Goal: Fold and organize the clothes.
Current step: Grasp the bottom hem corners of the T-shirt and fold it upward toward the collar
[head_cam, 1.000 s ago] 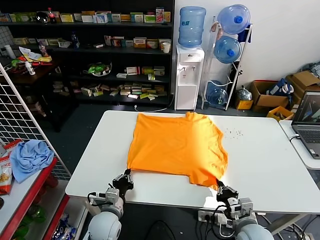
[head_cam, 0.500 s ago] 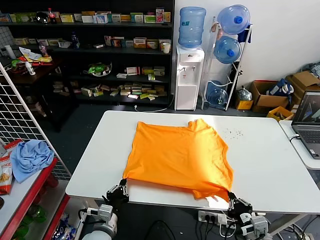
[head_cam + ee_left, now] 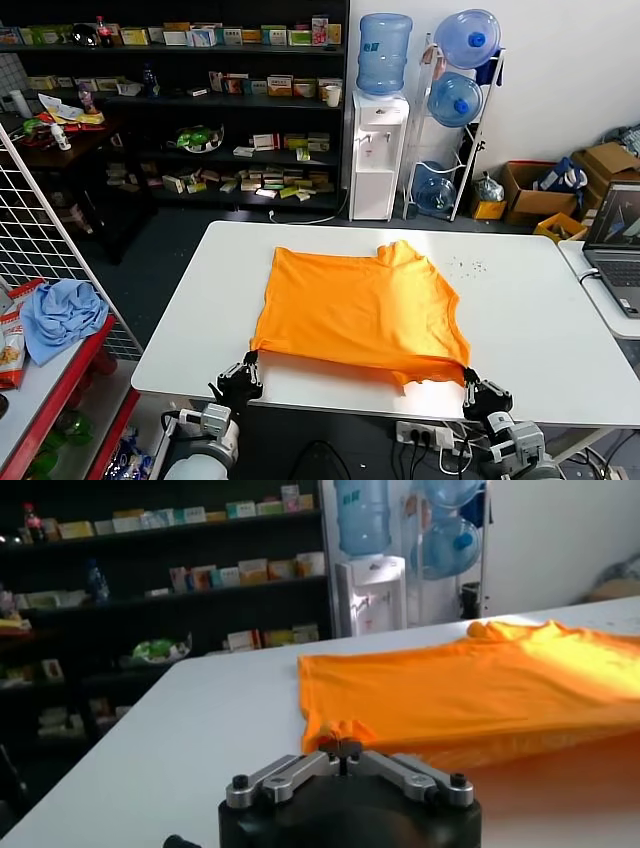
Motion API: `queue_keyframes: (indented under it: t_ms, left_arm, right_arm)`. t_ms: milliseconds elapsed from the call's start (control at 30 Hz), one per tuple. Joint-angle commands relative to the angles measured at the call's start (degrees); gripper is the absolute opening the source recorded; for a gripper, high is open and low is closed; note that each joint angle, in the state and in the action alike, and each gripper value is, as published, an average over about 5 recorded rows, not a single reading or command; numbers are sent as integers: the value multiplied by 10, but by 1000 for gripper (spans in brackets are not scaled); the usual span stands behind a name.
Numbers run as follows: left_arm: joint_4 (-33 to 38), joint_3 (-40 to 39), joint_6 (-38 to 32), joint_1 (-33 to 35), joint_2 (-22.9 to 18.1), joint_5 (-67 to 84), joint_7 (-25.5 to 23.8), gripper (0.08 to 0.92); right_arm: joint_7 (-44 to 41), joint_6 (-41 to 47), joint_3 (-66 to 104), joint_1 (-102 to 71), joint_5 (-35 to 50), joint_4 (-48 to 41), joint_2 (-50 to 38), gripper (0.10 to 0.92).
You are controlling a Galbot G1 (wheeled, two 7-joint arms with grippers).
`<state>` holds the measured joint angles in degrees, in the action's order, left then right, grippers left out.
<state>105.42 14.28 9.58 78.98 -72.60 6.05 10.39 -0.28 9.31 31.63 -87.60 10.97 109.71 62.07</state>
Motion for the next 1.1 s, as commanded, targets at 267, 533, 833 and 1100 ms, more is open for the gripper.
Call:
queue_keyframes:
  t_ms: [267,533,833,1100]
  left_arm:
    - [-137,-42,4,-160,13,14,3,90]
    - [-173,-56,7,-199,15,21,1,90]
    - [-161,-56,-8,-179,11,36,-5,118]
    - [-105,-43,-6,-115,17,65,5,334]
  right_arm:
    - [-15,-57,-86,226,10,-182,-50,124]
    - [-17,-46,-127,297,29,-254,-38,124]
    - [-13,13,-132,291,50,-259,-26,232]
    - [-4,81,-92,188,96,-152,-47,458]
